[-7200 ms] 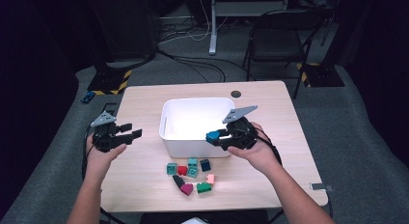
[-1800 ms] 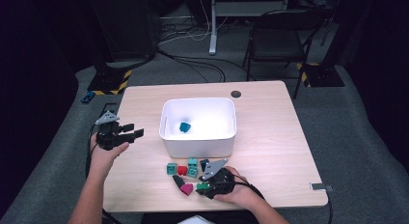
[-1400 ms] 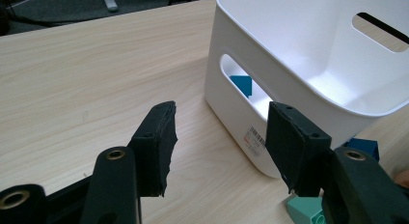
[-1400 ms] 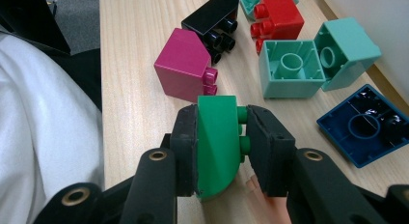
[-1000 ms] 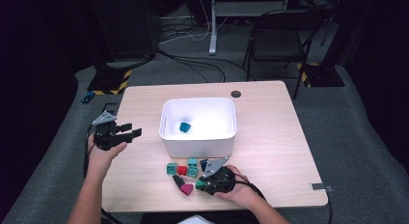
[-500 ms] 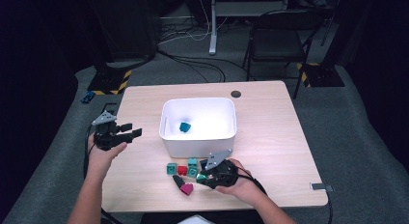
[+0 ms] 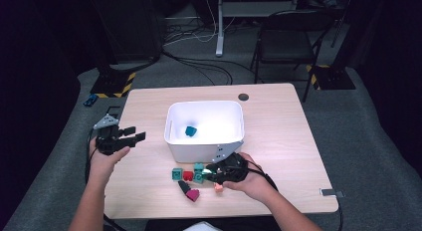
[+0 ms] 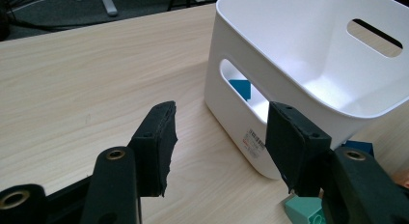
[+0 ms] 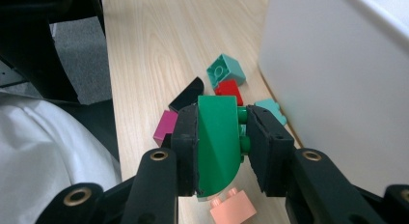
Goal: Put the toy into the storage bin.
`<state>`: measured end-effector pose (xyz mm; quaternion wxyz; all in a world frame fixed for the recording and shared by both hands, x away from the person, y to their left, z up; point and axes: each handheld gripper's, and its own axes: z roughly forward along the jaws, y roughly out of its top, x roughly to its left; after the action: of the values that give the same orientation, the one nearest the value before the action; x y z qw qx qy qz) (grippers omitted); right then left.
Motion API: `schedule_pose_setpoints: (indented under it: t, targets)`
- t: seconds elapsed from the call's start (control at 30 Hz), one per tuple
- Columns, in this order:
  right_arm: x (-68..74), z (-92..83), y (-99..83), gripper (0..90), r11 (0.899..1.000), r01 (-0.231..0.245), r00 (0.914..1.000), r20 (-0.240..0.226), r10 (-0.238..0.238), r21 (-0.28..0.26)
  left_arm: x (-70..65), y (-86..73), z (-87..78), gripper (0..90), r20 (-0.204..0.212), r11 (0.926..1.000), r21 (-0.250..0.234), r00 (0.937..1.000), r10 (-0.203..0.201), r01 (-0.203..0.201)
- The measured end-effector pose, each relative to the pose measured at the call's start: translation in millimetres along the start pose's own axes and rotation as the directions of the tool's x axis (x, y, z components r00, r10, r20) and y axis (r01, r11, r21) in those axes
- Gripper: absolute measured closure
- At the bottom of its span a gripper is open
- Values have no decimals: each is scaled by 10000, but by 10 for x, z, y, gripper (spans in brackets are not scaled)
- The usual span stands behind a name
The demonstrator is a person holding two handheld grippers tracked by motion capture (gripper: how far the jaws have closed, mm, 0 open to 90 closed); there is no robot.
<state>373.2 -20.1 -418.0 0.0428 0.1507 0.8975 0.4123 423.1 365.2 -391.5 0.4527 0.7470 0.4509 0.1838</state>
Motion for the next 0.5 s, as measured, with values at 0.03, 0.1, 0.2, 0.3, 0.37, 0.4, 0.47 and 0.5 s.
schedule_pose_setpoints:
  t: [0.03,0.1,0.2,0.3,0.37,0.4,0.47,0.5]
  targets:
    - [-6,-16,22,660,10000,-38,10000,-23,38,-57,0,0,-2,442,6,10000,13,10000,-13,13]
    - [-24,-47,65,660,9999,-64,10000,-69,63,-131,-1,-1,1,442,1,10000,-14,10000,-24,24]
    - [-46,-89,131,660,9998,-115,9999,-55,115,-150,0,0,1,442,29,10000,44,10000,1,-1]
    - [-79,-138,196,660,9994,-223,9997,-38,223,-246,1,0,6,442,34,10000,42,10000,29,-29]
    - [-120,-168,239,660,9992,-213,9998,-53,211,-327,-1,-1,11,442,30,10000,17,10000,19,-19]
    - [-139,-183,260,660,9991,-244,9997,6,244,-351,-5,0,11,442,29,10000,11,10000,-5,5]
    - [-173,-211,304,660,9989,-270,9996,96,274,-394,-10,3,14,442,34,10000,-6,10000,-6,6]
    - [-193,-227,330,660,9987,-300,9994,159,307,-420,-11,5,14,442,45,10000,27,10000,11,-12]
